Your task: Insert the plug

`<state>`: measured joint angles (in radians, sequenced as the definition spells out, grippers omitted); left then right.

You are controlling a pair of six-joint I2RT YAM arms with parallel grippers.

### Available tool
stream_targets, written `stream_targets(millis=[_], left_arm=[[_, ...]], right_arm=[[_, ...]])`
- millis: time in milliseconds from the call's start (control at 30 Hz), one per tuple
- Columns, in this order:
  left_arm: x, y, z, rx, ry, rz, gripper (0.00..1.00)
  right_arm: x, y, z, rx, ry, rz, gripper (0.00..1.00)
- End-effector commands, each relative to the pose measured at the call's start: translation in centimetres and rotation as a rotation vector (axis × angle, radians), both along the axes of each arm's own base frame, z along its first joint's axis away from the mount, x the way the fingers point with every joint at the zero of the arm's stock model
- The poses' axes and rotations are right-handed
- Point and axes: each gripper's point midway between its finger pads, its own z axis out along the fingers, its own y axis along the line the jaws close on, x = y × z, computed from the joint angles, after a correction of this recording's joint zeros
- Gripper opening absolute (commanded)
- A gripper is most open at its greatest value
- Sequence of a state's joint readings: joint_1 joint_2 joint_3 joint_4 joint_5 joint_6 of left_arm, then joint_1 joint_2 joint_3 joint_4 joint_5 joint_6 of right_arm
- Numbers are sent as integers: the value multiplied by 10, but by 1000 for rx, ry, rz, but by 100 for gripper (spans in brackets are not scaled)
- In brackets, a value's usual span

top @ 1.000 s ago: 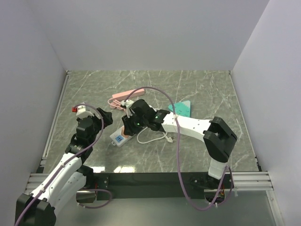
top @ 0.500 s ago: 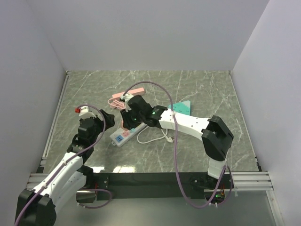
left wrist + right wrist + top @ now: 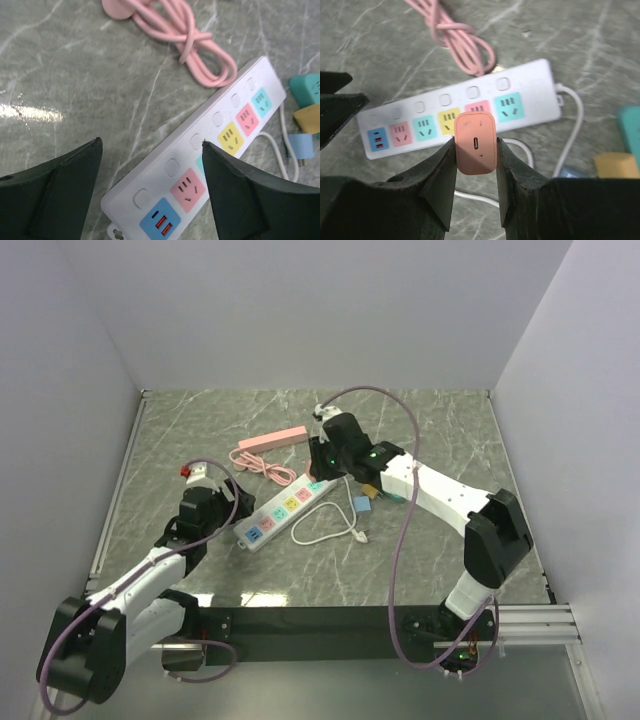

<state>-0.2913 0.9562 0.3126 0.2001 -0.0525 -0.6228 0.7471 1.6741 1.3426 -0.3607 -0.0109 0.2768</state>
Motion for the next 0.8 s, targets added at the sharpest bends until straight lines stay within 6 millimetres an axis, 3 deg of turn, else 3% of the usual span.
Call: stream_targets(millis=[0, 333, 633, 767], left_arm=[[12, -10, 16, -39, -39, -23, 86], [20, -19, -13, -14, 45, -46, 82], [22, -33, -30, 10, 100, -90, 83], [12, -50, -32, -19, 118, -153, 83]], right_arm=[[-1, -16, 14, 15, -25, -45, 0], [-16, -39, -34, -84, 83, -102, 0], [-19, -40, -53, -105, 137, -103, 0], [-19, -40, -58, -114, 145, -109, 0]])
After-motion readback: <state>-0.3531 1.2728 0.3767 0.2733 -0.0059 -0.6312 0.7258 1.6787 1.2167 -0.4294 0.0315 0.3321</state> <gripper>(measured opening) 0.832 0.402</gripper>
